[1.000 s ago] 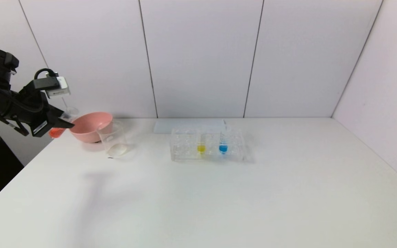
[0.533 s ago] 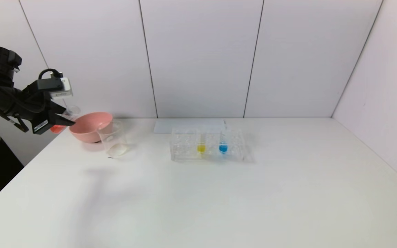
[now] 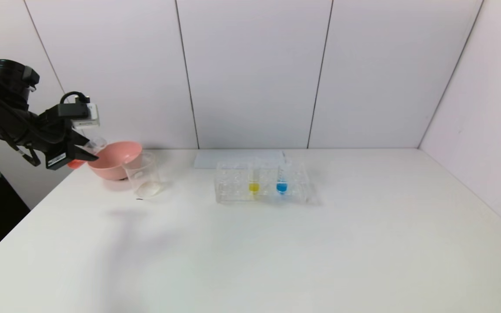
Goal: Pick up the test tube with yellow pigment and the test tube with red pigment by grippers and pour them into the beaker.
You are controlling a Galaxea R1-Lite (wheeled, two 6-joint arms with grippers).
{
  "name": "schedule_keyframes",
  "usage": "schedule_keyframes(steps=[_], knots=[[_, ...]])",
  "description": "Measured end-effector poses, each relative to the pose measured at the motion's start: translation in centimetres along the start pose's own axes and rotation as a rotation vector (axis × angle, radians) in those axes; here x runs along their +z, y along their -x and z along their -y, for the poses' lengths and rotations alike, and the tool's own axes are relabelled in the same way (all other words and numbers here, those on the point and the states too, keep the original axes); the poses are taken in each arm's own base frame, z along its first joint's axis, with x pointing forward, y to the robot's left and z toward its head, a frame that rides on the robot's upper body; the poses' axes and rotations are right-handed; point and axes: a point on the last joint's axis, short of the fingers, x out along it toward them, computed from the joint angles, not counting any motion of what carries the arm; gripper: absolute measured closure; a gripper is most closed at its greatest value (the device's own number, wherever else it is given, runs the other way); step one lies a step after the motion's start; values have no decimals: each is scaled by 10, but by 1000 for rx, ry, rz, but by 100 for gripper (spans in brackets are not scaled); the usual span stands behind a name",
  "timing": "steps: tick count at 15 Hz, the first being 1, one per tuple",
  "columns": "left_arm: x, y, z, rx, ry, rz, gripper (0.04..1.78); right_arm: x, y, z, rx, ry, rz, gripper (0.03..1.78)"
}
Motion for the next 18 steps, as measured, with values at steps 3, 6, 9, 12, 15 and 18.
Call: schedule_keyframes(steps=[3, 6, 9, 12, 15, 18], knots=[[7, -8, -2, -24, -27, 0, 138, 0, 0, 0, 0, 0, 0, 11], [8, -14, -4, -32, -54, -22, 138, 0, 0, 0, 0, 0, 0, 11], [10, -16, -5, -54, -74, -52, 138, 0, 0, 0, 0, 0, 0, 11], [12, -21, -7, -56, -89, -95, 138, 0, 0, 0, 0, 0, 0, 11], [11, -27, -9, -56, -103, -120, 138, 0, 0, 0, 0, 0, 0, 11], [15, -32, -9, -54, -116, -151, 138, 0, 0, 0, 0, 0, 0, 11]])
